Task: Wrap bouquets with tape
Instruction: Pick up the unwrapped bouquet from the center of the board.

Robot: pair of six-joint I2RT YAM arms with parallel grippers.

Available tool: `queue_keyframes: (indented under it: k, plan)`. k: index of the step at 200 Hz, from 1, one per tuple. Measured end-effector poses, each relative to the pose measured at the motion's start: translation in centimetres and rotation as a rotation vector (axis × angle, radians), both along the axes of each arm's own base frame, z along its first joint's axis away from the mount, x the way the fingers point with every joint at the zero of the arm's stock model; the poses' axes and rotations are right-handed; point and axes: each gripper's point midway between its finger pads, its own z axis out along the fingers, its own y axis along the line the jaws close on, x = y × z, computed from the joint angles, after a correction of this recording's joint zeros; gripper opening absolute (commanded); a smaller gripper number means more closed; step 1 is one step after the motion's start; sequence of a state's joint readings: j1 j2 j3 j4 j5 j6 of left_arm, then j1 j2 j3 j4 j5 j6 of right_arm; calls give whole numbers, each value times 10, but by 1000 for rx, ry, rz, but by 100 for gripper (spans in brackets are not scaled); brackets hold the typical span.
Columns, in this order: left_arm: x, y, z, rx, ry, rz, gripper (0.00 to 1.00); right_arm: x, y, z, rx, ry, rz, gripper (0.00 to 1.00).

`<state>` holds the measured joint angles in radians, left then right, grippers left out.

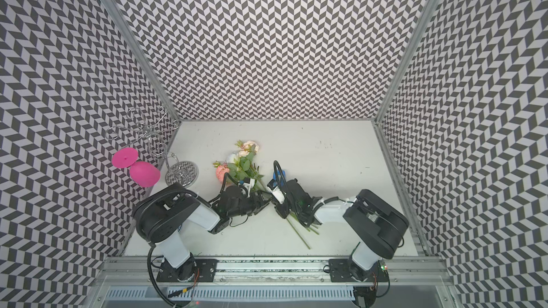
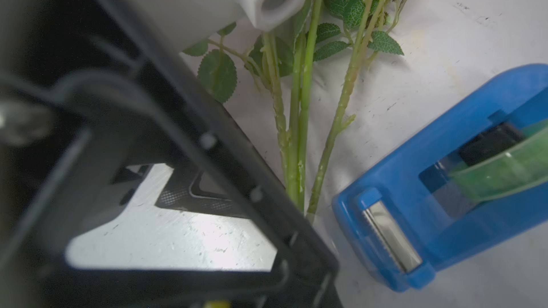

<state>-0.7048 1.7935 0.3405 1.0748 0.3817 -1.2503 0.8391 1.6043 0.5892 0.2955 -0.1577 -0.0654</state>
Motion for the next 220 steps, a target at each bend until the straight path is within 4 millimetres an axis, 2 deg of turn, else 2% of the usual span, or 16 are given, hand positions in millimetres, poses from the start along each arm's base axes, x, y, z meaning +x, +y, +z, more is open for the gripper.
queue_keyframes:
  k: [35, 51, 62, 69, 96, 111, 151, 181, 220]
  plan:
    - [1, -2, -10, -78, 16, 35, 38, -10, -2, -8, -11, 19, 17, 0]
    - [1, 1, -7, -114, 2, 51, 26, -10, -1, -6, -3, 16, 21, 0]
    - [3, 3, -6, -133, -4, 69, 24, -8, 0, -3, 10, 5, 21, 0]
    - [4, 4, -5, -139, -8, 76, 17, -7, 1, -1, 15, -1, 21, 0]
    - [5, 5, -4, -149, -4, 87, 0, -6, 1, 0, 17, -5, 18, 0]
    - [5, 5, -5, -148, -4, 88, 0, -6, 1, 0, 16, -6, 16, 0]
    - [6, 4, -5, -137, -2, 87, 0, -5, 0, 0, 16, -3, 4, 18]
    - [8, -1, 1, -142, -24, 71, 0, -4, -8, 8, 47, 12, -26, 32]
    - [12, -6, 10, -145, -54, 59, 0, -2, -28, 20, 132, 59, -84, 36]
